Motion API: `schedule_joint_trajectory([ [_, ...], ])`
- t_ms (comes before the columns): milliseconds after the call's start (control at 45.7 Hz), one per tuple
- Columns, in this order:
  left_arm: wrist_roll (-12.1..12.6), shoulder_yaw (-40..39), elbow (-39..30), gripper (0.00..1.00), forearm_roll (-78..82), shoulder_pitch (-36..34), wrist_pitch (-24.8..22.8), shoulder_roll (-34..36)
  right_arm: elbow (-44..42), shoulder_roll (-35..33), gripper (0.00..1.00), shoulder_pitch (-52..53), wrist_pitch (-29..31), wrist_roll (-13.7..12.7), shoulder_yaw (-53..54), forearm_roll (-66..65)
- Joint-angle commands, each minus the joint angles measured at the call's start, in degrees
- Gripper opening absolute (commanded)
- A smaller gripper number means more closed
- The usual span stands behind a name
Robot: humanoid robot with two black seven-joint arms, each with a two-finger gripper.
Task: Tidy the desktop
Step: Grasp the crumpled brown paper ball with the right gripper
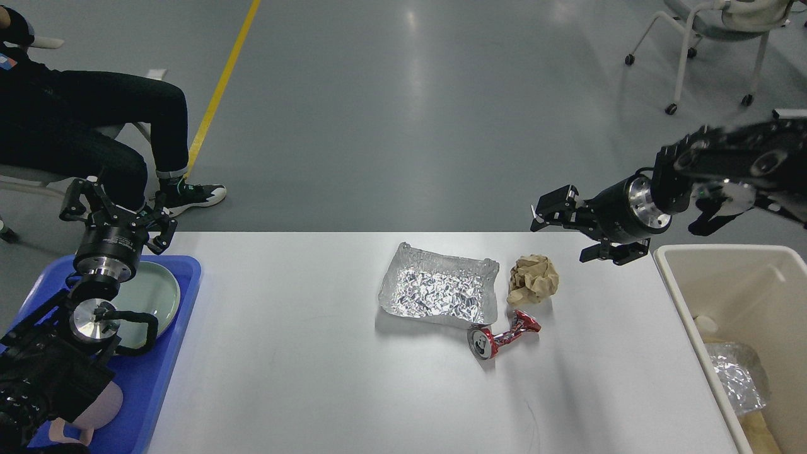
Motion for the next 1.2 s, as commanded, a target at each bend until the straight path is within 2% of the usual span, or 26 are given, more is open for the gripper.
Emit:
schedule_joint_trajectory([
  [0, -0.02, 0.00, 0.00, 0.97, 0.00, 0.00, 0.00, 0.00, -6.29, 4.61, 1.00, -11.11, -8.98, 0.02, 1.13, 0.27],
  [109, -0.02, 0.00, 0.00, 0.97, 0.00, 0.00, 0.00, 0.00, -12.18, 7.96, 1.00, -18.50, -11.99, 0.02, 1.83, 0.27],
  [241, -0.02, 0.00, 0.00, 0.96, 0.00, 0.00, 0.00, 0.00, -15.08, 8.84, 1.00, -22.81, -13.30, 0.02, 4.90, 0.27],
  [394, -0.02, 0.00, 0.00, 0.97, 0.00, 0.00, 0.00, 0.00, -18.51, 9.19, 0.99, -26.33, -19.36, -0.07, 7.55, 0.36],
  [635, 0.07, 0.00, 0.00, 0.97, 0.00, 0.00, 0.00, 0.00, -19.84, 10.33, 0.97, -28.35, -20.42, 0.02, 7.63, 0.36],
  [810, -0.02, 0.00, 0.00, 0.97, 0.00, 0.00, 0.00, 0.00, -19.84, 11.04, 0.84, -28.62, -23.23, 0.02, 7.81, 0.45],
  [897, -0.02, 0.00, 0.00, 0.97, 0.00, 0.00, 0.00, 0.00, -19.84, 11.21, 0.73, -28.62, -24.12, 0.02, 7.81, 0.62],
  [1028, 0.07, 0.00, 0.00, 0.97, 0.00, 0.00, 0.00, 0.00, -19.84, 11.92, 0.51, -28.97, -24.12, -0.07, 7.81, 0.71],
  [1138, -0.02, 0.00, 0.00, 0.97, 0.00, 0.00, 0.00, 0.00, -19.57, 11.92, 0.47, -28.97, -24.03, -0.07, 7.81, 0.80],
  [1182, -0.02, 0.00, 0.00, 0.97, 0.00, 0.00, 0.00, 0.00, -19.40, 11.92, 0.36, -28.97, -23.94, -0.07, 7.81, 0.80],
])
